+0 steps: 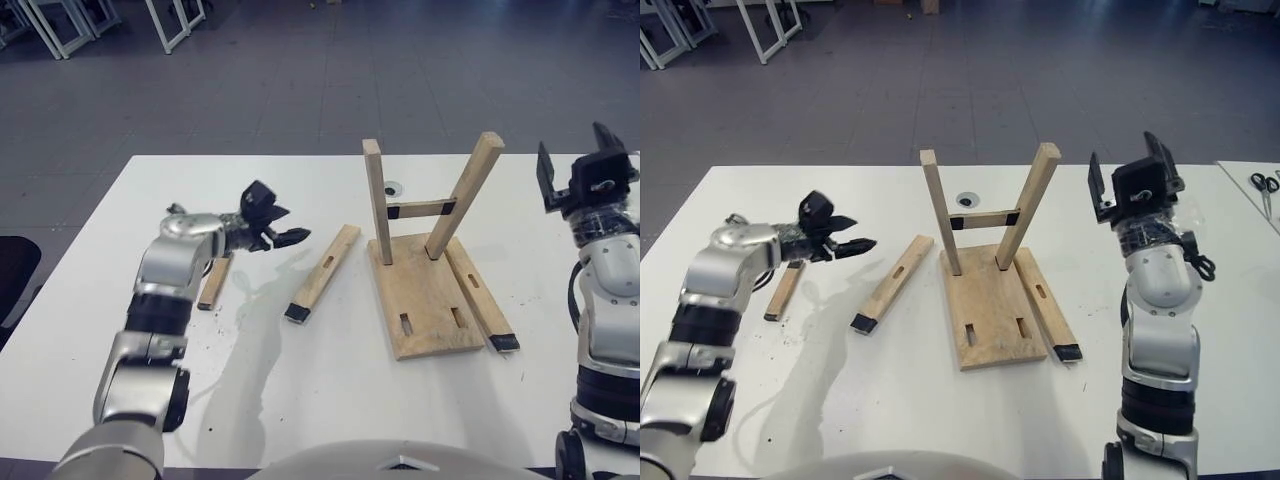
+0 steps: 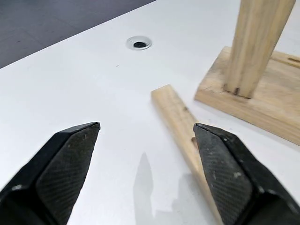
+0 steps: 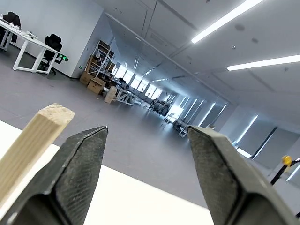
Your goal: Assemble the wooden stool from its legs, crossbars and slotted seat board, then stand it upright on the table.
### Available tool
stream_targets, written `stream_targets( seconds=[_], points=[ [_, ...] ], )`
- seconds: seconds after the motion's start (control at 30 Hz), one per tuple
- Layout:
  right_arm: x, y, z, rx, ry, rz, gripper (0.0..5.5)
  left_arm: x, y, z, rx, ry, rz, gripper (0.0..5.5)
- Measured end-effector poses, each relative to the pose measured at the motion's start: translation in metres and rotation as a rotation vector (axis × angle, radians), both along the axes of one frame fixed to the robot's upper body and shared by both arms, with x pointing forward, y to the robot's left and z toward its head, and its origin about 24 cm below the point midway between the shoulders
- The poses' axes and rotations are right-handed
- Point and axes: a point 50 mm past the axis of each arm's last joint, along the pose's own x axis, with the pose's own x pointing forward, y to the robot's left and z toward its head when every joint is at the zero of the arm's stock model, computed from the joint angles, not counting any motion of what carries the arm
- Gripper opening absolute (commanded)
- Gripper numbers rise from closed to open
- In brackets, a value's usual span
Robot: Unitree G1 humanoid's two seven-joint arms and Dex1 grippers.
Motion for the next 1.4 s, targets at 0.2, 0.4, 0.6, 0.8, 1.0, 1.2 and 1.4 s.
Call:
stream_targets(
  seconds=[0.2,0.4,0.6,0.8,1.0,1.2,1.4],
  points=[
    [-0.014,-0.007,-0.051,0.147,0.221,-0.038,3.13,-0.079,0.039,-0.049,0.043,-0.073,0.525,3.7],
    [-0.016,0.004,-0.063,0.164,0.266,-0.006,3.13,-0.116,0.063,-0.078,0.107,-0.048,0.684,3.7],
    [-0.015,0.01,-0.064,0.167,0.276,0.027,3.13,-0.121,0.071,-0.091,0.024,0.025,0.69,2.8],
    [-0.011,0.012,-0.056,0.228,0.241,0.026,3.13,-0.116,0.071,-0.089,0.049,0.089,0.645,1.92],
    [-0.003,0.018,-0.034,0.342,0.164,0.056,4.33,-0.11,0.065,-0.085,0.183,0.111,0.606,1.35],
    [0.0,0.036,0.012,0.491,0.015,0.199,4.95,-0.103,0.058,-0.081,0.109,-0.013,0.649,1.32],
    [0.001,0.066,0.02,0.774,0.156,0.525,4.95,-0.064,0.029,0.016,-0.247,-0.628,0.468,1.32]
  ],
)
